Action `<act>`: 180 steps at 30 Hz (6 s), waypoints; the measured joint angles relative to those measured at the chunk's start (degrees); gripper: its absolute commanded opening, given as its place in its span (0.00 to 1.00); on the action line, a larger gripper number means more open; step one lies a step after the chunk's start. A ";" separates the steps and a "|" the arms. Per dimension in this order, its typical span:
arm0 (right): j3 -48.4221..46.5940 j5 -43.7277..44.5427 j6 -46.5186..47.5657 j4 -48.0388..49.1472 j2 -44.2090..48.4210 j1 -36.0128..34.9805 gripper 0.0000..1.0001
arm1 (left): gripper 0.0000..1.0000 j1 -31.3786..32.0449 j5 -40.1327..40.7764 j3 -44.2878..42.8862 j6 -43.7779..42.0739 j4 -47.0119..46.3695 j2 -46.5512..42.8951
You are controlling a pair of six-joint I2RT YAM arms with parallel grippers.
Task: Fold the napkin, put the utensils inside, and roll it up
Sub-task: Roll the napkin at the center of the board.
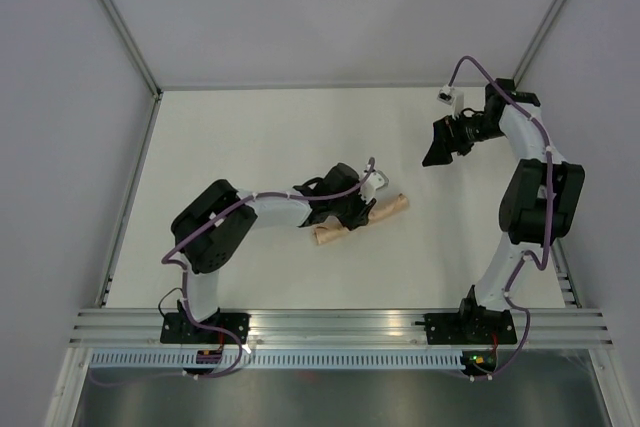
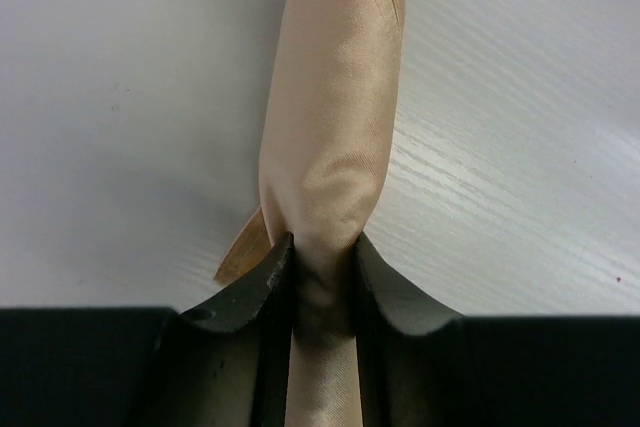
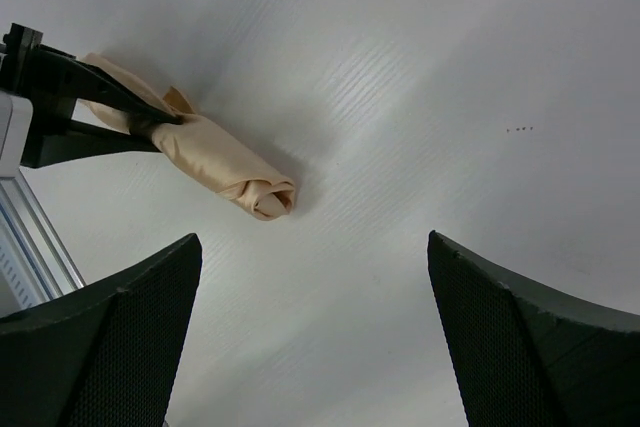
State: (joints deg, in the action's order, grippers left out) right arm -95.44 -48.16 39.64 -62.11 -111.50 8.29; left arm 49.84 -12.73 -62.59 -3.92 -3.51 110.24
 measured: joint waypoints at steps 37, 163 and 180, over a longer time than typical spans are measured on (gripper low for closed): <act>11.45 5.14 -7.39 4.79 10.73 0.24 0.98 | 0.44 -4.55 14.10 -18.49 40.26 12.63 10.40; 17.86 6.67 -6.69 8.72 6.49 0.17 0.31 | 0.28 -7.96 20.33 -26.82 45.64 36.11 10.45; 18.27 7.17 -6.43 9.18 5.77 0.17 0.31 | 0.57 -7.58 23.21 -27.47 44.76 38.18 10.47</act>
State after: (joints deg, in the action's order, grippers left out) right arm -77.17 -40.99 33.21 -52.93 -105.73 8.47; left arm 42.26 10.48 -90.06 40.84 34.68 120.70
